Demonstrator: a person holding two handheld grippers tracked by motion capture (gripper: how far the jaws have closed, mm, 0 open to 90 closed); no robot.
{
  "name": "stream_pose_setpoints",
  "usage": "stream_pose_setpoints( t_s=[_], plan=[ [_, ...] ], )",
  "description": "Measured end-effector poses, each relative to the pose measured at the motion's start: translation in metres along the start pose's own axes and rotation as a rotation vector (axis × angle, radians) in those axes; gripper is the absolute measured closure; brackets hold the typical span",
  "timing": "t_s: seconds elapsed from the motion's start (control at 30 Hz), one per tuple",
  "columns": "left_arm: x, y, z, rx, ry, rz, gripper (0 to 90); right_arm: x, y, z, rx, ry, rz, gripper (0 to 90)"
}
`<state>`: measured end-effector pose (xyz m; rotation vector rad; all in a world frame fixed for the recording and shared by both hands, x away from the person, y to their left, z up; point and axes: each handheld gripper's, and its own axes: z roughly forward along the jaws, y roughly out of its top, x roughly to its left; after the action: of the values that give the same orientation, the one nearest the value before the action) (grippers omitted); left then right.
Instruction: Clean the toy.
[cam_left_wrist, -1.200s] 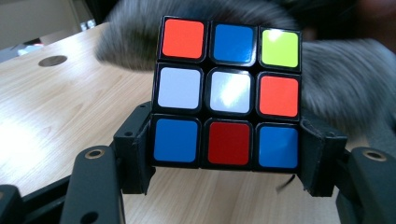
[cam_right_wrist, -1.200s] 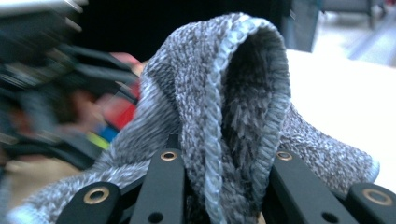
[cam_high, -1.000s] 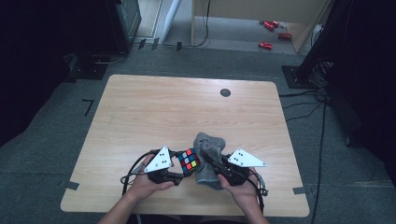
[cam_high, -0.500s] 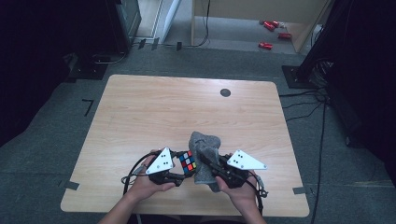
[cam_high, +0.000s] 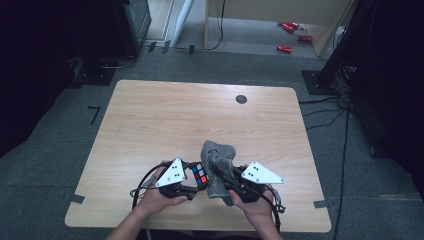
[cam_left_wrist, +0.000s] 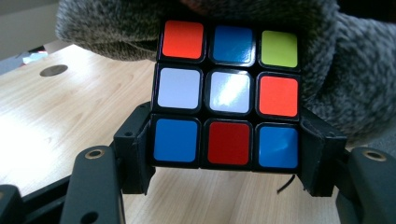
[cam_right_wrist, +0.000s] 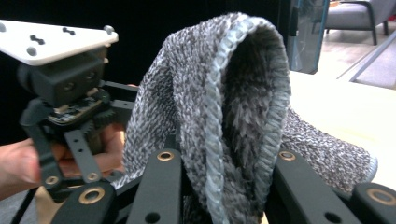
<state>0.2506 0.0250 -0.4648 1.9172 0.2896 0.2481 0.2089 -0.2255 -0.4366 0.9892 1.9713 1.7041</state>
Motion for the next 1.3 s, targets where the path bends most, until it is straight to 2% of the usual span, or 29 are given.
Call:
stream_pose_setpoints(
  t_s=[0.1,0.17,0.3,0.37,0.47,0.57,0.63,0.67,0.77,0.83,0.9,1.0,1.07,1.13,1.3],
  plan=[
    [0.000,0.001,-0.001,-0.015,-0.004,-0.008,34.5,-0.013,-0.007,0.001,0.024,-0.049,0.046,74.9],
    [0.001,0.001,-0.001,-0.016,-0.005,-0.009,34.5,-0.016,-0.009,0.000,0.029,-0.056,0.067,75.0],
    [0.000,0.001,0.001,-0.007,0.000,-0.009,34.5,-0.001,0.000,-0.003,-0.026,-0.001,0.024,74.0],
    [-0.001,0.002,0.000,-0.012,-0.004,-0.009,34.5,0.005,0.003,-0.002,-0.027,-0.008,-0.009,73.5],
    [0.000,0.002,-0.001,-0.021,-0.006,-0.015,34.5,-0.003,-0.001,-0.001,-0.018,-0.023,0.018,73.9],
    [0.002,0.001,-0.002,-0.027,-0.008,-0.030,34.5,-0.012,-0.007,0.000,0.022,-0.073,0.026,74.2],
    [0.003,0.001,-0.002,-0.027,-0.012,-0.036,34.5,-0.011,-0.006,-0.001,0.012,-0.066,0.036,74.3],
    [0.003,0.001,-0.001,-0.024,-0.011,-0.035,34.5,-0.007,-0.004,-0.002,-0.002,-0.054,0.024,74.3],
    [0.001,0.001,0.000,-0.022,-0.014,-0.033,34.5,0.004,0.002,-0.003,-0.040,0.009,0.008,74.2],
    [0.002,0.001,-0.002,-0.025,-0.012,-0.037,34.5,0.004,0.002,-0.002,-0.038,0.007,-0.005,74.3],
    [0.005,0.001,-0.004,-0.031,0.000,-0.045,34.5,-0.004,-0.003,-0.001,-0.024,-0.018,0.001,74.5],
    [0.013,0.002,-0.012,-0.073,0.015,-0.098,34.5,-0.019,-0.013,-0.001,0.014,-0.091,-0.005,74.3],
    [0.020,0.002,-0.018,-0.111,0.026,-0.157,34.4,-0.026,-0.020,0.002,0.023,-0.107,-0.051,74.1],
    [0.024,0.003,-0.021,-0.140,0.013,-0.204,34.5,-0.027,-0.025,0.007,0.033,-0.096,-0.108,73.5],
    [0.024,0.004,-0.020,-0.154,-0.006,-0.237,34.4,-0.010,-0.033,0.022,0.043,-0.035,-0.222,71.8]
  ],
)
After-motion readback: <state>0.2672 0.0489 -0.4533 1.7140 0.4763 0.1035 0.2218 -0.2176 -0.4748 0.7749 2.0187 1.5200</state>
